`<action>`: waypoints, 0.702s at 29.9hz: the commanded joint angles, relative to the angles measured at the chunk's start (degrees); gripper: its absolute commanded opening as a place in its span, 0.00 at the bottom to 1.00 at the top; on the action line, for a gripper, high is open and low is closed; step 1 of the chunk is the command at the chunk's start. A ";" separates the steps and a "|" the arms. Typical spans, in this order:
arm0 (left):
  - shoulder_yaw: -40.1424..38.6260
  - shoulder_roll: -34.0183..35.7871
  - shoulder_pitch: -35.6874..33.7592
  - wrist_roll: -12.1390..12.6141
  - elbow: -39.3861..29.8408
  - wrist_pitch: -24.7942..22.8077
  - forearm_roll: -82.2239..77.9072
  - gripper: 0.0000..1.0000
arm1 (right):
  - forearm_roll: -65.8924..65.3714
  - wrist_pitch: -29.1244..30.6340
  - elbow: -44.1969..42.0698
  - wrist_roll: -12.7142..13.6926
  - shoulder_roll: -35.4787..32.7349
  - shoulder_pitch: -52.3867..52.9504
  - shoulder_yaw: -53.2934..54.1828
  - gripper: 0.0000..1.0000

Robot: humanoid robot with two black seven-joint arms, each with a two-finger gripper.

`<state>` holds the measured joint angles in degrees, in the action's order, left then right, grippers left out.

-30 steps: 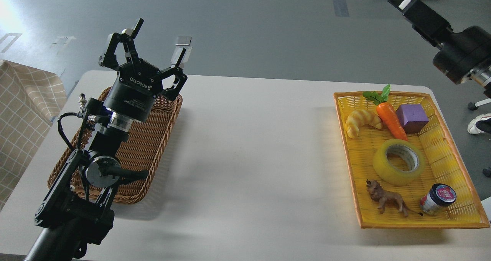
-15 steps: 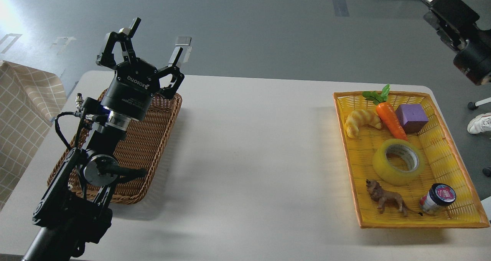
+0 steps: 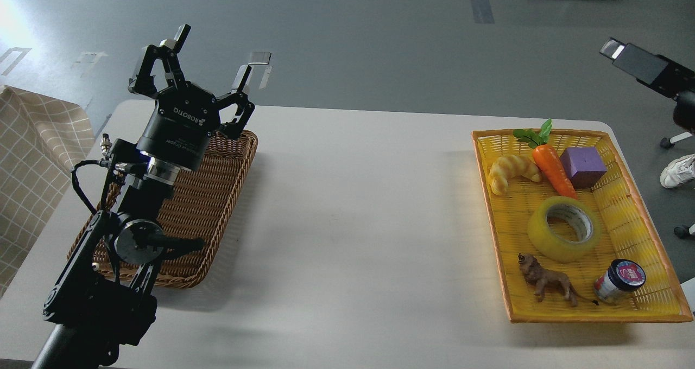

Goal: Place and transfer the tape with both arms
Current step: 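Lower the right gripper into the yellow tape roll's center hole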

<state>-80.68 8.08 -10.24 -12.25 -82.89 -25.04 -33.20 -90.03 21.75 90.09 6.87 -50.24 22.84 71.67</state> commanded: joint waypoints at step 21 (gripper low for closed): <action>-0.09 -0.17 0.13 0.03 0.27 0.00 0.06 0.98 | -25.46 0.05 -6.94 0.16 5.24 -9.03 -5.76 1.00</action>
<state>-80.78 7.99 -10.11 -12.30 -82.61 -25.11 -33.02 -115.74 21.93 85.18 6.92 -46.42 15.03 65.24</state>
